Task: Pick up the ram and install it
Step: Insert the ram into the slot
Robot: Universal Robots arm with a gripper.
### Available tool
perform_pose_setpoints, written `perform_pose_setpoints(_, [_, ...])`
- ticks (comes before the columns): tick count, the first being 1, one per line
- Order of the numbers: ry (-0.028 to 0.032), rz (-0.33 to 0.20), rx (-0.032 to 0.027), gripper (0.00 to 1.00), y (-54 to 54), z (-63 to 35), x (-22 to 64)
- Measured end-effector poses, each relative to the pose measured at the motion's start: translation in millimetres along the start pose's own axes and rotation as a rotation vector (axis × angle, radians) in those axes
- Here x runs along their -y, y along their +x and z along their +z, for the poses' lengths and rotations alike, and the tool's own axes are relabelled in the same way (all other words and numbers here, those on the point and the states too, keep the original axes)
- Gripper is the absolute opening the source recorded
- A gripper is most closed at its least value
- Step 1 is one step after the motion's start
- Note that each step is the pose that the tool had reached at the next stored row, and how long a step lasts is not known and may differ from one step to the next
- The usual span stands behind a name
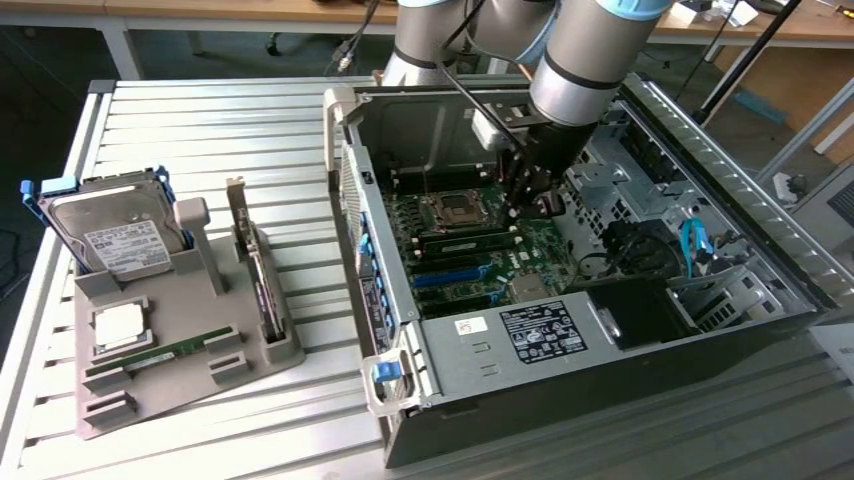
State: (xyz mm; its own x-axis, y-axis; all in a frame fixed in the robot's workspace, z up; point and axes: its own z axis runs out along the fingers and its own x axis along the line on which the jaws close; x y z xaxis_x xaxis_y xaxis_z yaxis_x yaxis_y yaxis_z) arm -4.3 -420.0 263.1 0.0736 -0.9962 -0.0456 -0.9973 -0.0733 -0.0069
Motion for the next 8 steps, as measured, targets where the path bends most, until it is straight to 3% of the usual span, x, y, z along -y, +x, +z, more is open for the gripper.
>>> perform_pose_setpoints(8, [-0.0011,0.0,0.0001,0.11,0.6,0.1,7.9])
